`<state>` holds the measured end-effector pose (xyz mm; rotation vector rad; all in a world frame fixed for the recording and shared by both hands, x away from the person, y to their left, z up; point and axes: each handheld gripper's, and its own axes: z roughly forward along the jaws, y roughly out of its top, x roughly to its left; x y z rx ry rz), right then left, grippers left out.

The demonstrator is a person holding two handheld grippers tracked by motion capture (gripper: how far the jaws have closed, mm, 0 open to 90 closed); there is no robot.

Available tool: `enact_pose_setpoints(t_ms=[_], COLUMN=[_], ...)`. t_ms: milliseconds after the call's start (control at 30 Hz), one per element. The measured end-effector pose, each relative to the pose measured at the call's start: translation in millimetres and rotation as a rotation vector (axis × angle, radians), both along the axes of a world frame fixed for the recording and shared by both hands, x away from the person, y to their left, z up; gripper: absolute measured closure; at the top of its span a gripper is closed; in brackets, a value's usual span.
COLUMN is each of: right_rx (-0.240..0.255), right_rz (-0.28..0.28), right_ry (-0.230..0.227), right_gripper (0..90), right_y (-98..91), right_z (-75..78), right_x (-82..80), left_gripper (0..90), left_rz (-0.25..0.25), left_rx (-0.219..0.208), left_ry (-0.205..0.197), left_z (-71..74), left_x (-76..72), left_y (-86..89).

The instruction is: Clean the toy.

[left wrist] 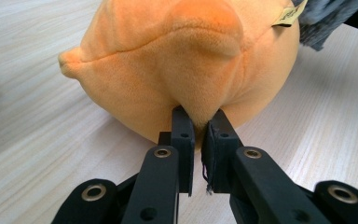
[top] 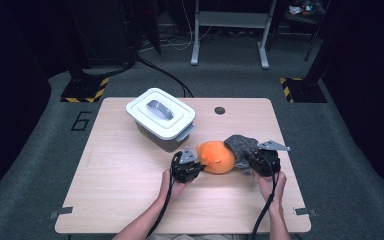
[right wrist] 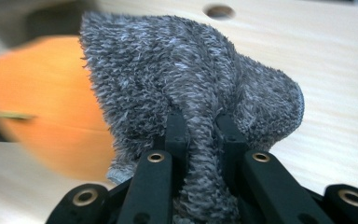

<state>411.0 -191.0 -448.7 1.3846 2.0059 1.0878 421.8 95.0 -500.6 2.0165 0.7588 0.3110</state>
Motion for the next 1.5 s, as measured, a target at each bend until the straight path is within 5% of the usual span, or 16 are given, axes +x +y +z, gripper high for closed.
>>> enact_pose_setpoints(t_ms=[233, 400, 500, 600, 733, 900, 1100, 1300, 1500], right_rx=[-0.032, -0.035, -0.038, -0.041, -0.035, -0.017, 0.013, -0.003, -0.069], right_rz=[0.050, 0.035, 0.039, 0.029, 0.032, 0.026, 0.027, 0.100, 0.132], right_ry=[0.006, 0.016, 0.018, 0.025, 0.018, 0.014, -0.038, -0.093, -0.070], right_gripper=[78.8, 78.8, 78.8, 78.8, 78.8, 78.9, 78.9, 78.8, 78.9], right_y=[26.6, 27.5, 27.3, 27.4, 26.3, 21.4, 13.7, 30.2, 54.4], right_z=[-2.0, -3.0, -3.7, -4.5, -6.6, -6.1, 9.7, 34.1, 26.1], right_x=[6.4, 11.9, 12.7, 14.1, 15.4, 12.5, -2.9, -25.5, -18.4], left_gripper=[78.8, 50.5, 42.0, 42.2, 62.8, 80.6, 83.4, 83.6, 82.9], left_rz=[0.010, 0.052, 0.067, 0.058, 0.043, 0.038, 0.021, 0.005, 0.013], left_rx=[0.012, 0.075, 0.134, 0.164, 0.176, 0.116, 0.015, -0.095, -0.078], left_ry=[-0.032, -0.131, -0.199, -0.231, -0.248, -0.180, -0.037, 0.086, 0.064], left_z=[-0.5, -2.8, -6.4, -9.0, -11.3, -7.5, 9.1, 20.7, 17.7], left_x=[1.1, -5.5, -8.9, -8.9, -8.3, -2.5, 0.8, 1.6, 1.2], left_y=[2.1, -0.2, -5.7, -12.4, -16.3, -15.3, -12.5, -10.9, -7.3])
